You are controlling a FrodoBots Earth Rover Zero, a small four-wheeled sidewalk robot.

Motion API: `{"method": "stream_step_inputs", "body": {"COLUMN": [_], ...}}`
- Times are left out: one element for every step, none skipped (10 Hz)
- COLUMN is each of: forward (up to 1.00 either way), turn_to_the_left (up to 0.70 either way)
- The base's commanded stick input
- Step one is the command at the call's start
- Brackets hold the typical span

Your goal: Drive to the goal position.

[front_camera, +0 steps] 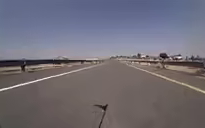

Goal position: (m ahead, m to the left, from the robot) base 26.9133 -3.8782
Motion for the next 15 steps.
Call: {"method": "stream_step_inputs", "body": {"forward": [1.00, 1.00, 1.00, 1.00, 1.00, 1.00, 1.00, 1.00, 1.00, 1.00, 1.00, 1.00, 1.00, 1.00, 1.00], "turn_to_the_left": [-0.01, -0.01, -0.01, -0.01, -0.01, -0.01, -0.01, -0.01, -0.01, -0.01, -0.03, -0.03, -0.01, -0.01, -0.01]}}
